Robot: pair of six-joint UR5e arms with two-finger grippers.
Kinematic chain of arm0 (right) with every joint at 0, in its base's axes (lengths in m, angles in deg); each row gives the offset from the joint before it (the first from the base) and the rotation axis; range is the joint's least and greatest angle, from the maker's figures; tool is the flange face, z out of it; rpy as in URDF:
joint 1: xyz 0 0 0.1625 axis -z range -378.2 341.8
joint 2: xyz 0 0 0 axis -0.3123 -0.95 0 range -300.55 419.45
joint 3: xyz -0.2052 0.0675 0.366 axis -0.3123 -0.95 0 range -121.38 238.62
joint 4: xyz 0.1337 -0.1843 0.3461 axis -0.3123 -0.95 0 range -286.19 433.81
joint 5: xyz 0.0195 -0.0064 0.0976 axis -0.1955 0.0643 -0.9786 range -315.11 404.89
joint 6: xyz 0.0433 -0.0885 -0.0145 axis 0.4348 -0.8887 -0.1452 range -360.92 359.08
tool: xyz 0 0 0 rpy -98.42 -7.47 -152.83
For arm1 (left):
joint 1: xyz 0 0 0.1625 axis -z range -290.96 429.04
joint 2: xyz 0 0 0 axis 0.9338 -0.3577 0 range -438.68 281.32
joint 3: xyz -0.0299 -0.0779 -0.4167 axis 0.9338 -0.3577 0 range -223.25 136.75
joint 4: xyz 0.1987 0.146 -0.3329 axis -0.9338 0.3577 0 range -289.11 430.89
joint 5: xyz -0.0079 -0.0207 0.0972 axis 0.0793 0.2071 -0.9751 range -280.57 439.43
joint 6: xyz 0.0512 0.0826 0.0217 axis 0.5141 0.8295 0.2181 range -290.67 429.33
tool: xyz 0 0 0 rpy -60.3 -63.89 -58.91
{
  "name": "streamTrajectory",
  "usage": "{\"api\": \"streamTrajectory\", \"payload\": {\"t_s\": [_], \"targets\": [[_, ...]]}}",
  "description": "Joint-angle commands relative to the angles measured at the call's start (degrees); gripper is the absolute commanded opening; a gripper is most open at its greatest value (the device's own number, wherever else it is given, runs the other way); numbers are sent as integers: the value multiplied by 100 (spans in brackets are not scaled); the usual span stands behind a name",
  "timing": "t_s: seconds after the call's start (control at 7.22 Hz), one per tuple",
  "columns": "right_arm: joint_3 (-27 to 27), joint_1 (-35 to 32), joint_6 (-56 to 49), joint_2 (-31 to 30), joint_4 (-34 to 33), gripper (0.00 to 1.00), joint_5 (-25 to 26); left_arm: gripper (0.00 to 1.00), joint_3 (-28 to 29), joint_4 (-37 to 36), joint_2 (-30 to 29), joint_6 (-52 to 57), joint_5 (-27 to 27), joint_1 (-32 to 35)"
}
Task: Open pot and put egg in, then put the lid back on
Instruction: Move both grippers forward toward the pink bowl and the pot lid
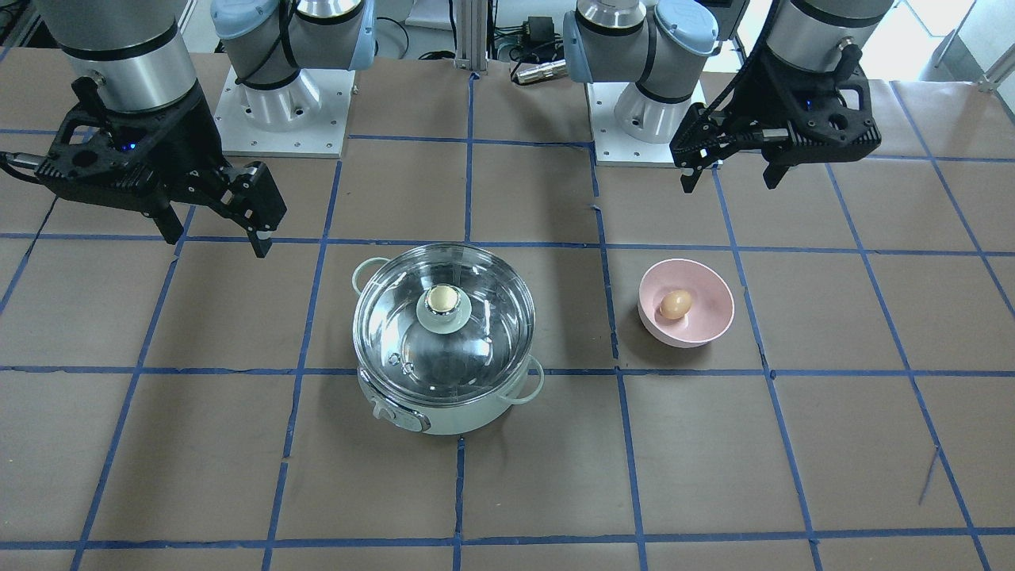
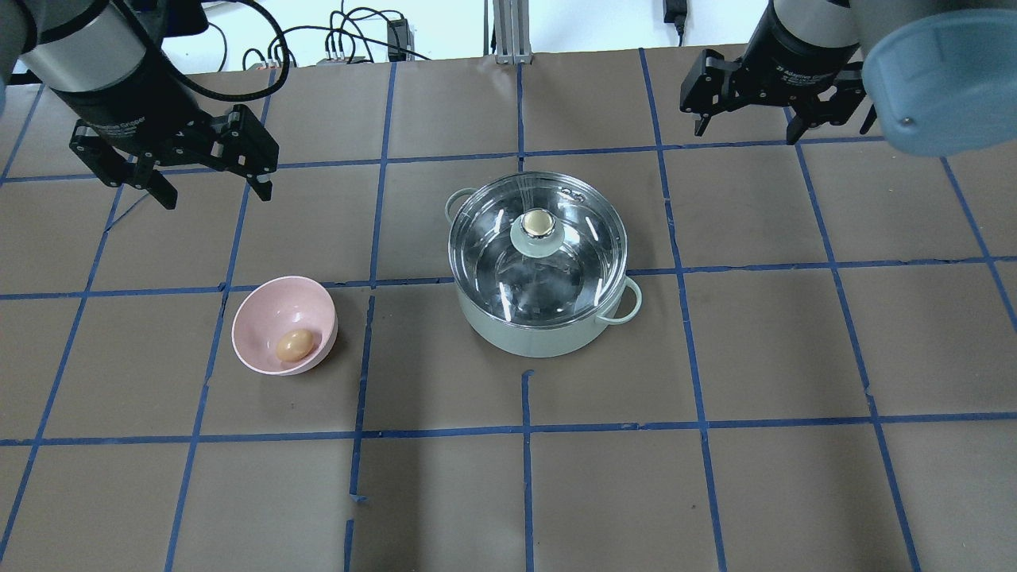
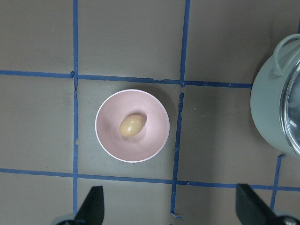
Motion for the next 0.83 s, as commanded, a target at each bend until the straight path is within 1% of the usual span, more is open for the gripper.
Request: {"api": "streamTrajectory", "payload": {"t_s": [0.0, 0.42, 0.55, 0.69], "targets": [[6, 0, 0, 1, 2, 100, -9, 100, -17, -5, 8, -9, -10, 13], [84, 0, -18, 1, -59, 100, -35, 100, -122, 30, 78, 61, -19, 40], [215, -9, -9, 62, -7, 100, -18, 100, -279, 65, 87, 114, -28, 14], [408, 0, 0, 71, -76, 100, -35, 100, -585, -4, 140, 88, -37, -91]]}}
